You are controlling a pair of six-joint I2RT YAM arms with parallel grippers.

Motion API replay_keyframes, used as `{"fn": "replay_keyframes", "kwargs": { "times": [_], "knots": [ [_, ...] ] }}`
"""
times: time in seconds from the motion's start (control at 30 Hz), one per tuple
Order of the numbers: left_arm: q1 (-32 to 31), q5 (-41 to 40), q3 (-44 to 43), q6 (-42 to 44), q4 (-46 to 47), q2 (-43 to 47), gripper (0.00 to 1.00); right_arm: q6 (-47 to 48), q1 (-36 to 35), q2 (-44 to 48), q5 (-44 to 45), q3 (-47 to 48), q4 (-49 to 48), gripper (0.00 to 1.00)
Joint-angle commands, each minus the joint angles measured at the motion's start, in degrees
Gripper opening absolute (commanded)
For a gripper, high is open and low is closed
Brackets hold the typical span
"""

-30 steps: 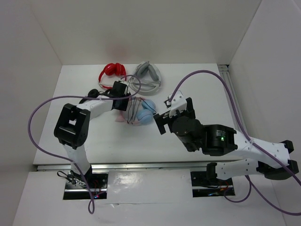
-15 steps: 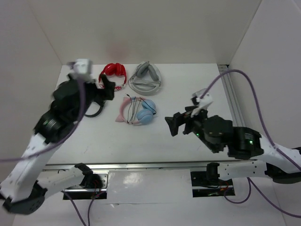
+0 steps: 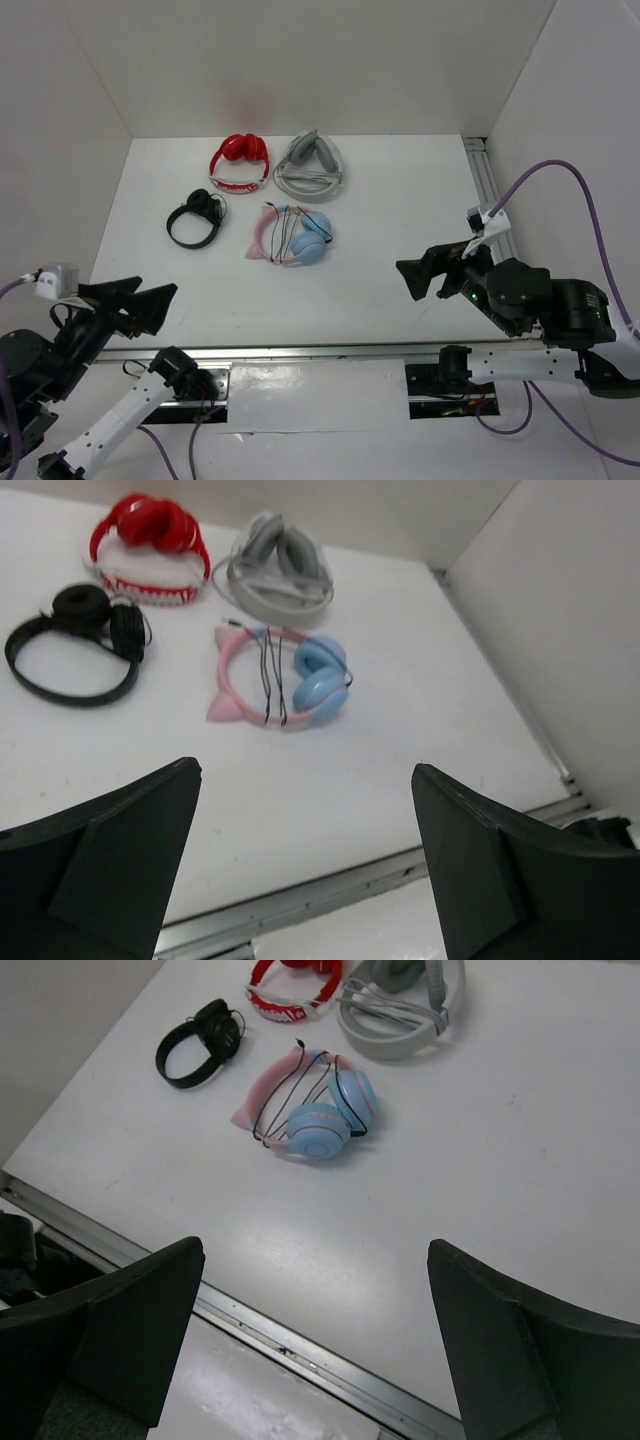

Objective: Wrap the headphones

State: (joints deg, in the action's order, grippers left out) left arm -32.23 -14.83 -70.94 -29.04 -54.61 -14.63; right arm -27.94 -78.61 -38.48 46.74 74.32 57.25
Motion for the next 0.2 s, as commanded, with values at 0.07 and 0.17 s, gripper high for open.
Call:
{"fn": "replay_keyframes", "kwargs": {
  "times": [0.07, 0.17],
  "knots": [
    [0.15, 2.35, 3.96, -2.25, -4.98, 1.10, 1.00, -2.55, -0.32, 3.06, 1.95, 0.65, 5.41, 1.00],
    [0.15, 1.82, 4.49, -2.25, -5.68, 1.10, 1.00, -2.55, -0.32, 3.06, 2.56, 0.65, 5.93, 1.00]
  ]
}}
